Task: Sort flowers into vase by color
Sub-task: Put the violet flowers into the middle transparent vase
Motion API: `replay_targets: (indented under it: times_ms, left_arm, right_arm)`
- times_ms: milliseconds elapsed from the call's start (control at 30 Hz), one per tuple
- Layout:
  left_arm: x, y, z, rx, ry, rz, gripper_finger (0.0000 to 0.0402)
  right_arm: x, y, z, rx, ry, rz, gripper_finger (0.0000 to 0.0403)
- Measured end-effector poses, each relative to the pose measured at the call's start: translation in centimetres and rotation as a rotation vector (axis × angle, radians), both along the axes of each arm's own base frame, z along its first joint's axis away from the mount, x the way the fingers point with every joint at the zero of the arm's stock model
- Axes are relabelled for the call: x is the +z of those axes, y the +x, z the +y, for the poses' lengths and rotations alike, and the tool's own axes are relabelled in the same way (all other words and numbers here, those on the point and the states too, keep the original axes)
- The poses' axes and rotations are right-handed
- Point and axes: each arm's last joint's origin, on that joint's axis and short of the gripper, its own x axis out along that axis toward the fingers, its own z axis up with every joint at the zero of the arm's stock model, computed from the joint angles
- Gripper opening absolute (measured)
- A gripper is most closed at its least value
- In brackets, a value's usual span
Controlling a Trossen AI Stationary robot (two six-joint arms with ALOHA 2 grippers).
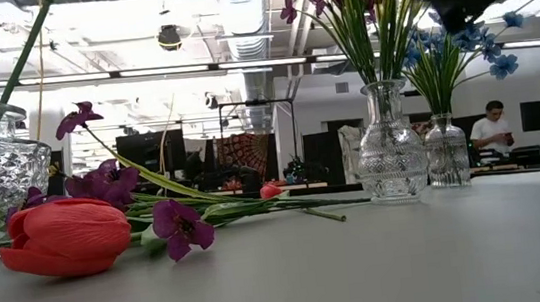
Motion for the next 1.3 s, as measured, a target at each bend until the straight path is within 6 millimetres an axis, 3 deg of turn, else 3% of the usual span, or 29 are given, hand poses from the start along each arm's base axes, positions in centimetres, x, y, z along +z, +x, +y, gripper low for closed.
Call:
replay_targets:
  times_ms: [233, 767, 1033, 1300]
  left_arm:
    - [-0.1, 0.0, 0.0, 0.000, -0.009, -0.001, 0.0164]
    - [-0.1, 0.0, 0.0, -0.006, -0.011, 0.001, 0.0164]
    - [-0.2, 0.0, 0.0, -0.009, -0.010, 0.003, 0.0164]
    - [-0.1, 0.1, 0.0, -0.016, -0.012, 0.003, 0.0164]
  right_arm:
    - [-1.7, 3.3, 0.3, -0.041, -0.094, 0.062, 0.0162]
    - [-3.2, 11.6, 2.5, -0.085, -0.375, 0.125, 0.0162]
    - [-4.7, 14.4, 3.2, -0.138, -0.516, 0.302, 0.0162]
    - [-6.1, 17.9, 2.5, -0.154, -0.618, 0.508, 0.0162]
